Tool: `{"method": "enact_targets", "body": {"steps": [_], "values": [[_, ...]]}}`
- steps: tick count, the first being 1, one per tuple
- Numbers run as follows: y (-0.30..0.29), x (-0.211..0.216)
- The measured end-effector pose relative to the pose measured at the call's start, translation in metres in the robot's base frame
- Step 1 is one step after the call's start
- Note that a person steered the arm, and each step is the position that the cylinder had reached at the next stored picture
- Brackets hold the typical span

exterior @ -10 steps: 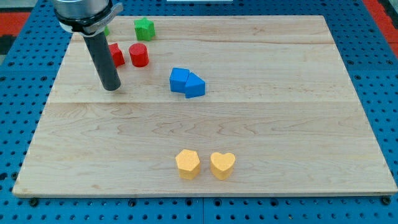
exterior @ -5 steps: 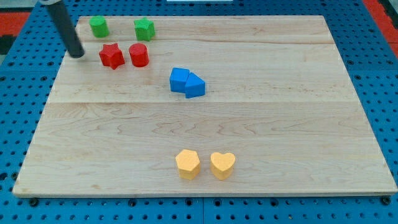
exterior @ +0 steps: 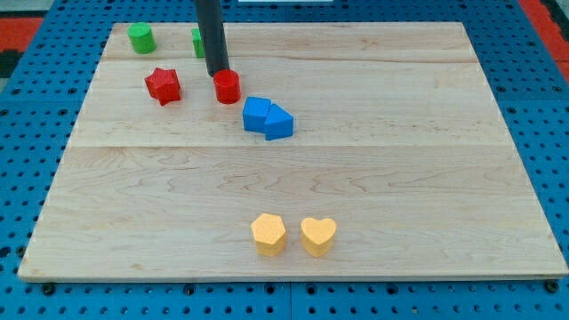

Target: Move the red blocks below the green blocks

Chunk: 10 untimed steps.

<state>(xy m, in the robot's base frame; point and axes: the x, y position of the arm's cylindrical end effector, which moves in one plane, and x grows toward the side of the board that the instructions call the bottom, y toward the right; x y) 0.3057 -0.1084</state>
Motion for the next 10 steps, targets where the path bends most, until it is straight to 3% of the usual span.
{"method": "enact_targets", "body": {"steps": [2, 4, 5, 7, 8, 9, 10], "values": [[-0.036, 0.045], [-0.089, 0.047], [-0.081, 0.067], [0.073, 0.068], [0.088, 0.062], [0.028, 0.056], [0.004, 0.056]]}}
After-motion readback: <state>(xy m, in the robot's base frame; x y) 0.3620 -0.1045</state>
